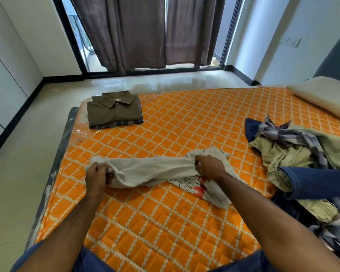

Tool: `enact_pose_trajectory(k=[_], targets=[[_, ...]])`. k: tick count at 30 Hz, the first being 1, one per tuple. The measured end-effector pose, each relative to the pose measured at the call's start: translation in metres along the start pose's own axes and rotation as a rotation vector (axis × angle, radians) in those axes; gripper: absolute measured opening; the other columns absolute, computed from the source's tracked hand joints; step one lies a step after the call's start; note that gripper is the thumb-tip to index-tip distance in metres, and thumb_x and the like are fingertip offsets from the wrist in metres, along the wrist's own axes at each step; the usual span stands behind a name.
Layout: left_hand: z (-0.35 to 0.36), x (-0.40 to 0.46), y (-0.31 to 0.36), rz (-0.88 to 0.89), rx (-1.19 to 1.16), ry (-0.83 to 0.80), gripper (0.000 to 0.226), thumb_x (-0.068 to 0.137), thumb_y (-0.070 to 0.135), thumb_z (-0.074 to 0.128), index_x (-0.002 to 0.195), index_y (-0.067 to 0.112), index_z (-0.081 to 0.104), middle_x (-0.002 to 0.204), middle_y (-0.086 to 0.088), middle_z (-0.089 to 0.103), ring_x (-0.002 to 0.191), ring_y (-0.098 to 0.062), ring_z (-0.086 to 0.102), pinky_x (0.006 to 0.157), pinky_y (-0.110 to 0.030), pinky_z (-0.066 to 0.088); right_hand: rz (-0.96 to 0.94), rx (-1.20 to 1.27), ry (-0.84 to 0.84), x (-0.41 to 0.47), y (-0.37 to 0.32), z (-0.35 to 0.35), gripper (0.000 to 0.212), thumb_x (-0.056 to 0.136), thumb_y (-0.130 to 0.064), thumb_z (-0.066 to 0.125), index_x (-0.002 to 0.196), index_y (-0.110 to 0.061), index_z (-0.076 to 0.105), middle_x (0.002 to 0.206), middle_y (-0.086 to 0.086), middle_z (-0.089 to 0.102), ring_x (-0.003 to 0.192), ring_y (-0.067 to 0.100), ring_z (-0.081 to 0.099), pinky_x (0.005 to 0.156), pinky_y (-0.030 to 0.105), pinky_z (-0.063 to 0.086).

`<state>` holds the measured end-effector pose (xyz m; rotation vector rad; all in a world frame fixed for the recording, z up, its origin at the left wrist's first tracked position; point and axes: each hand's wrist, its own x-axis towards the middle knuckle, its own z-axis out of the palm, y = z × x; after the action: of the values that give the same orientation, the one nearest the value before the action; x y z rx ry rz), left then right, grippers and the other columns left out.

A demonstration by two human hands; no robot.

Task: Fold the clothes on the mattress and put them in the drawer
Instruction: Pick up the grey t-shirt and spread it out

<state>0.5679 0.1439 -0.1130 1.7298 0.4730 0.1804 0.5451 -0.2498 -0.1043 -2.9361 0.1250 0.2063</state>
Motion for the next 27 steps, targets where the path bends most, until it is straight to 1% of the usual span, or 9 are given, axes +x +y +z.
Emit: enact_pose_trajectory(k=[4, 10, 13, 16, 19, 21, 23, 25, 27], targets=[[-0.002, 0.001, 0.000, 0.003, -0.002, -0.003, 0.027, 0.095, 0.036, 0.057, 0.090, 0.010, 0.066, 0.083, -0.018, 0.071, 0.072, -0.040, 0.068, 0.061, -0.059, 0.059, 0.001, 0.024, 0.056, -0.001, -0.002, 0.002, 0.007, 0.098, -0.023, 0.054, 0.097, -0.027, 0.060, 0.080, -0.002, 0.063, 0.072, 0.023, 0.063, 0.056, 0.030, 0.046], [-0.011, 0.007, 0.028, -0.017, -0.197, 0.125, 0.030, 0.098, 0.032, 0.056, 0.107, 0.005, 0.063, 0.101, -0.024, 0.069, 0.079, -0.041, 0.070, 0.059, -0.049, 0.061, 0.066, 0.467, 0.344, -0.011, 0.005, -0.034, 0.009, 0.101, -0.028, 0.048, 0.096, -0.034, 0.051, 0.065, -0.003, 0.068, 0.051, 0.018, 0.066, 0.052, 0.039, 0.057], [-0.014, 0.015, 0.062, 0.006, -0.262, 0.180, 0.032, 0.099, 0.032, 0.055, 0.116, 0.006, 0.061, 0.111, -0.021, 0.067, 0.084, -0.038, 0.071, 0.060, -0.042, 0.062, 0.014, 0.511, 0.563, -0.020, 0.007, -0.069, 0.006, 0.105, -0.027, 0.047, 0.102, -0.031, 0.050, 0.062, 0.001, 0.066, 0.048, 0.019, 0.062, 0.047, 0.042, 0.053], [-0.015, 0.017, 0.113, 0.119, -0.343, 0.233, 0.035, 0.100, 0.027, 0.054, 0.122, 0.000, 0.057, 0.112, -0.017, 0.062, 0.091, -0.031, 0.068, 0.067, -0.041, 0.062, -0.058, 0.501, 0.776, -0.027, -0.002, -0.110, 0.003, 0.102, -0.023, 0.054, 0.102, -0.026, 0.055, 0.082, 0.001, 0.063, 0.069, 0.021, 0.060, 0.053, 0.040, 0.047], [-0.019, 0.018, 0.160, 0.216, -0.331, 0.264, 0.021, 0.099, 0.026, 0.054, 0.107, 0.008, 0.058, 0.104, -0.012, 0.061, 0.078, -0.021, 0.065, 0.062, -0.038, 0.060, -0.211, 0.345, 0.879, -0.035, -0.011, -0.152, 0.005, 0.092, -0.017, 0.066, 0.094, -0.018, 0.062, 0.102, 0.002, 0.054, 0.096, 0.021, 0.049, 0.076, 0.033, 0.036], [-0.025, 0.011, 0.185, 0.270, -0.281, 0.274, 0.016, 0.098, 0.031, 0.056, 0.098, 0.015, 0.058, 0.096, -0.010, 0.062, 0.075, -0.023, 0.063, 0.057, -0.039, 0.058, -0.369, 0.250, 0.812, -0.046, -0.015, -0.176, 0.005, 0.087, -0.020, 0.065, 0.090, -0.020, 0.061, 0.100, -0.002, 0.060, 0.093, 0.019, 0.052, 0.081, 0.041, 0.040], [-0.028, 0.008, 0.200, 0.327, -0.243, 0.278, 0.019, 0.097, 0.032, 0.057, 0.091, 0.015, 0.057, 0.088, -0.010, 0.062, 0.075, -0.026, 0.062, 0.056, -0.039, 0.057, -0.507, 0.333, 0.544, -0.058, -0.023, -0.196, 0.004, 0.092, -0.017, 0.061, 0.090, -0.019, 0.059, 0.090, -0.004, 0.065, 0.085, 0.018, 0.059, 0.080, 0.046, 0.046], [-0.039, 0.002, 0.214, 0.382, -0.206, 0.278, 0.025, 0.096, 0.033, 0.059, 0.086, 0.010, 0.058, 0.084, -0.012, 0.060, 0.076, -0.027, 0.060, 0.062, -0.040, 0.054, -0.576, 0.356, 0.293, -0.076, -0.035, -0.214, 0.012, 0.097, -0.012, 0.060, 0.090, -0.021, 0.056, 0.088, -0.003, 0.064, 0.084, 0.016, 0.060, 0.077, 0.040, 0.050], [-0.055, 0.007, 0.222, 0.421, -0.149, 0.322, 0.039, 0.089, 0.042, 0.061, 0.085, 0.003, 0.062, 0.087, -0.019, 0.060, 0.082, -0.032, 0.060, 0.074, -0.044, 0.050, -0.669, 0.302, 0.226, -0.091, -0.044, -0.234, 0.018, 0.098, -0.011, 0.059, 0.090, -0.025, 0.053, 0.089, -0.005, 0.063, 0.083, 0.015, 0.060, 0.075, 0.034, 0.050]])
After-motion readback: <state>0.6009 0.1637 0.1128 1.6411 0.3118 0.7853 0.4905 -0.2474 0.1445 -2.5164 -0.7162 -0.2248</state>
